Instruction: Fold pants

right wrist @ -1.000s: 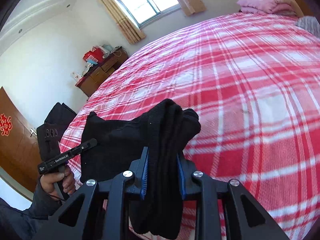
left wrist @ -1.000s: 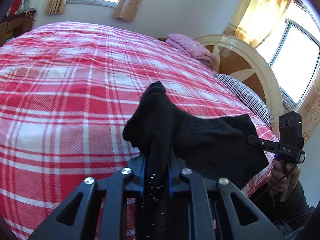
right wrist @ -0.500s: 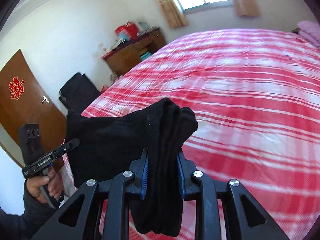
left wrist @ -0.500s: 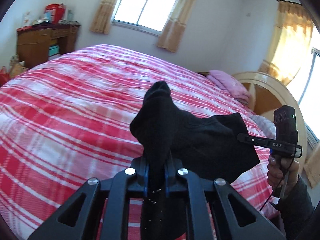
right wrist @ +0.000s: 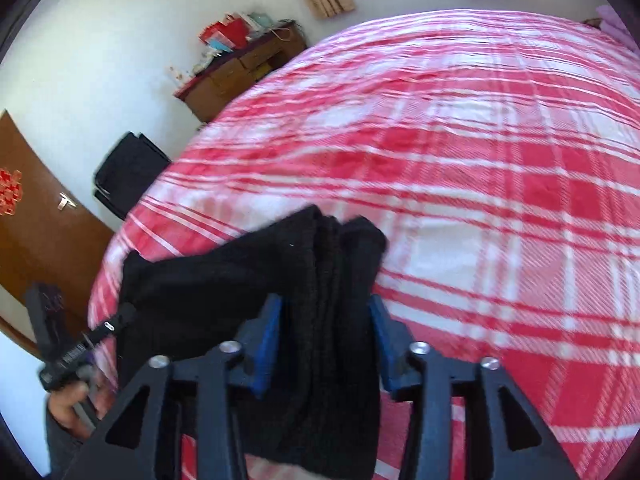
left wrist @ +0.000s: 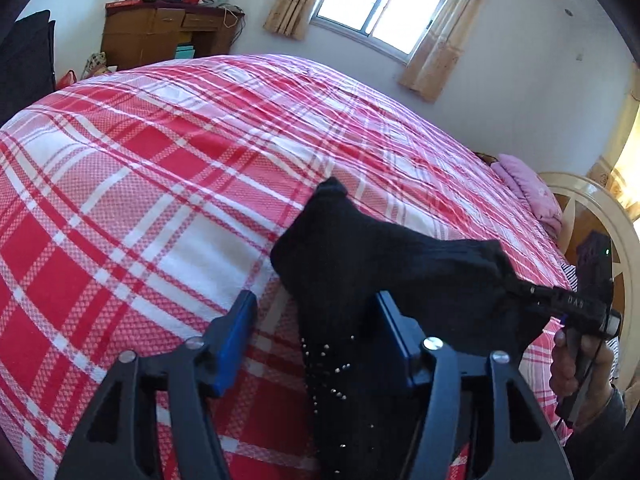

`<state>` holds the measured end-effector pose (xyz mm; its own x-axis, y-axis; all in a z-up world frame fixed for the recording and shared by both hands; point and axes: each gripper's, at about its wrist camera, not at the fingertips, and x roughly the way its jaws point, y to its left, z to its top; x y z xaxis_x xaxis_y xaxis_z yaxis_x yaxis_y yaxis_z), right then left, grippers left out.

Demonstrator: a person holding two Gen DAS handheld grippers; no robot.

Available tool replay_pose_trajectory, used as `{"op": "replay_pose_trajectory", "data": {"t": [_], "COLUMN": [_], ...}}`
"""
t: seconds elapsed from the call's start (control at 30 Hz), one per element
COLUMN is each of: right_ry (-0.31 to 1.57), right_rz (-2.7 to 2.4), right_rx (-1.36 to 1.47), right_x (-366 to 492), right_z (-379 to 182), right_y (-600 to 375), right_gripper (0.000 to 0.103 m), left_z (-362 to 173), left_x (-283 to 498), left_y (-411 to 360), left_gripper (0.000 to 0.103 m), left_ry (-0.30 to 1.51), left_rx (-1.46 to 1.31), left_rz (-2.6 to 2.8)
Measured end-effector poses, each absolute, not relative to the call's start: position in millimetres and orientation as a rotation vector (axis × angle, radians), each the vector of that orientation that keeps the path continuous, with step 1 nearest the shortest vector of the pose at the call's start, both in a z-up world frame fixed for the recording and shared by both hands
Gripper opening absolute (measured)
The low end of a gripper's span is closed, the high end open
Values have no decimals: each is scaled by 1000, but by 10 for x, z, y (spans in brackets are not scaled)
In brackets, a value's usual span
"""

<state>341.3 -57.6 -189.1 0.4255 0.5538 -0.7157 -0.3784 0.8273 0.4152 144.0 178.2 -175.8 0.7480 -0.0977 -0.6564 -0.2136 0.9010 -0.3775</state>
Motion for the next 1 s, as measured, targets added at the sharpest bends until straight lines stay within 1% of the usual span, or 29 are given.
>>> {"op": "replay_pose_trajectory", "data": {"t": [0.13,0.23,0.37,0.4,0.47,0.5,0.53,0.63,0.83,0.87,1.0], "right_ry": [920,861,894,899,914,924,923,908,899,898,876], "right_rz": [582,594,550,530,523,527,537,547,507,498,412], "right_rx": [235,206,137,134,197,235,252,231,213,215,170], "right_x": [3192,2949,2861,2877,2923,2949,2960,2953,2866,2844,2676], "right_z": [-1819,-1734,-1858,-1892,-1963,-1998,-2020,-2016,-1958,-1937,-1779], "right_y": [-753,-800,-773,-798,-882,-932,-968,-969,-1016,-1041,-1196], "right_gripper": [49,49,49,51,60,60,60,60,61,63,63], "left_z": [-1749,-1754,-1742,-1737,-1734,-1731,-1732,-1734,-1719,-1707,-1652], "left_x": [1462,1443,1436,1433,1427,1422,1417,1405,1365,1357,1324], "left_y": [1695,1687,1658,1642,1625,1617,1612,1593,1547,1536,1457], "left_gripper": [68,70,74,76,79,82,87,94,96,96,96], "left_ry": [730,728,732,733,739,738,740,739,748,747,751], "left_rx": [-400,-392,-370,-356,-331,-317,-301,-261,-214,-203,-150], "left_rz": [91,99,112,116,127,133,142,177,199,205,230]}}
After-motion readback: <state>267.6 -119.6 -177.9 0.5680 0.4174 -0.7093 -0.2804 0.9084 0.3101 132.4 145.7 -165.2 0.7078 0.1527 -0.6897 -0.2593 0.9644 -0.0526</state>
